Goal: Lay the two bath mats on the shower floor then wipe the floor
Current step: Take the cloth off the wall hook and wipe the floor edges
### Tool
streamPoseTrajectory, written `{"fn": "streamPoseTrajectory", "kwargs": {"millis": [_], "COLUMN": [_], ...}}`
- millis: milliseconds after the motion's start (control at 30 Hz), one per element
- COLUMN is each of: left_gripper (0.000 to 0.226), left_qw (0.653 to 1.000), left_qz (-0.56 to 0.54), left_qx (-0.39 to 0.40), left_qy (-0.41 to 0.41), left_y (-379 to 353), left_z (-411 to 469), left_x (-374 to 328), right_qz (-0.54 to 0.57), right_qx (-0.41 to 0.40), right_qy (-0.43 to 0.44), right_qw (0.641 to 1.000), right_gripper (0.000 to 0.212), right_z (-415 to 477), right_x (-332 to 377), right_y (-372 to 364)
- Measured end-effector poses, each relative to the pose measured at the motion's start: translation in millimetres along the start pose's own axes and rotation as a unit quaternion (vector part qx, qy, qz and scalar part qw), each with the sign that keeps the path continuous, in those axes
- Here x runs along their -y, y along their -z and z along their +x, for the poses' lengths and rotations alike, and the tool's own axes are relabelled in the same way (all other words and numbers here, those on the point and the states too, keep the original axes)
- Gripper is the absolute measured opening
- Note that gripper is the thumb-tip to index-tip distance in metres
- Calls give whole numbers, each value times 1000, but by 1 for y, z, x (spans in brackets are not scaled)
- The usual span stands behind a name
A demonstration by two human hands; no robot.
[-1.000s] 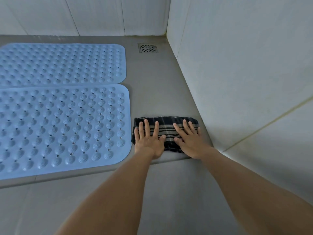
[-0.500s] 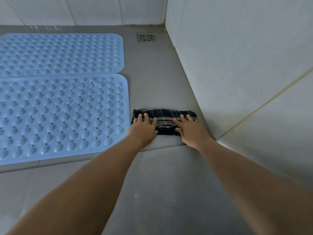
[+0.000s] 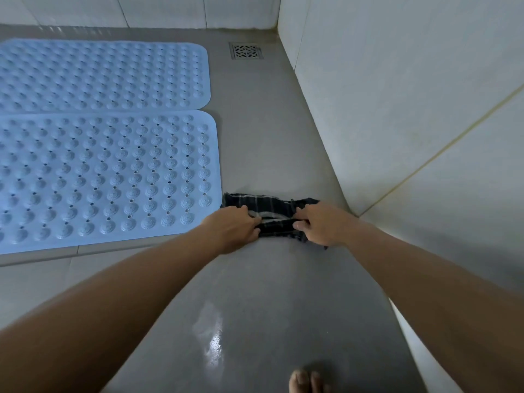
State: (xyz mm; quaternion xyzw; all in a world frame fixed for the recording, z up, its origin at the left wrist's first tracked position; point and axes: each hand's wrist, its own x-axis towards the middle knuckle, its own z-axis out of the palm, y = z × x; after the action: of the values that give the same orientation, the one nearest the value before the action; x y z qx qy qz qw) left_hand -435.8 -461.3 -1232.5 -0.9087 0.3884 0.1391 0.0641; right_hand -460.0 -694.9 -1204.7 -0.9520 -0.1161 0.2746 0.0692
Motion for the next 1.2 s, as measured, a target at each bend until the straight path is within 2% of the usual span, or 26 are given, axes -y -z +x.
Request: {"fn": "streamPoseTrajectory", "kwargs": {"millis": [133,267,367,433,467,533,600,867,1200], "left_gripper": [47,49,55,46,44,55,60,64,69], "left_qw": [1000,997,992,982,979,974,968,961,956], "left_qz": [8,62,22,-31,-67,-130,-160,-169,-183], "left_qx": [-23,-47,-87,-132,-126,-86,-84,-99,-104], "left_qy": [13,16,88,129,145,163,172,196,202], "left_y": [-5,9,25,16,5,-21,-39,-38,-41], "left_z": [-14,-25,-11,1,5,4,-2,-30,-48], "left_x": [-14,-23,-34,-39,-41,-48,-54,-71,-68], "right_qz": [22,41,74,86,78,38,14,-17,0], "right_qx": [-39,-108,-168,-184,-185,-180,-174,-129,-123], "right_qy": [0,52,31,13,2,-23,-37,-24,-49], "right_qw": [999,992,982,979,980,983,984,991,991], "right_gripper": [37,38,56,55,55,62,68,78,69], "right_z": [-4,-7,-2,4,7,8,4,-19,-25], "right_x": [-6,-7,-5,1,4,7,8,22,40], "right_y": [-22,-23,-24,-36,-45,-64,-72,-74,-85]}}
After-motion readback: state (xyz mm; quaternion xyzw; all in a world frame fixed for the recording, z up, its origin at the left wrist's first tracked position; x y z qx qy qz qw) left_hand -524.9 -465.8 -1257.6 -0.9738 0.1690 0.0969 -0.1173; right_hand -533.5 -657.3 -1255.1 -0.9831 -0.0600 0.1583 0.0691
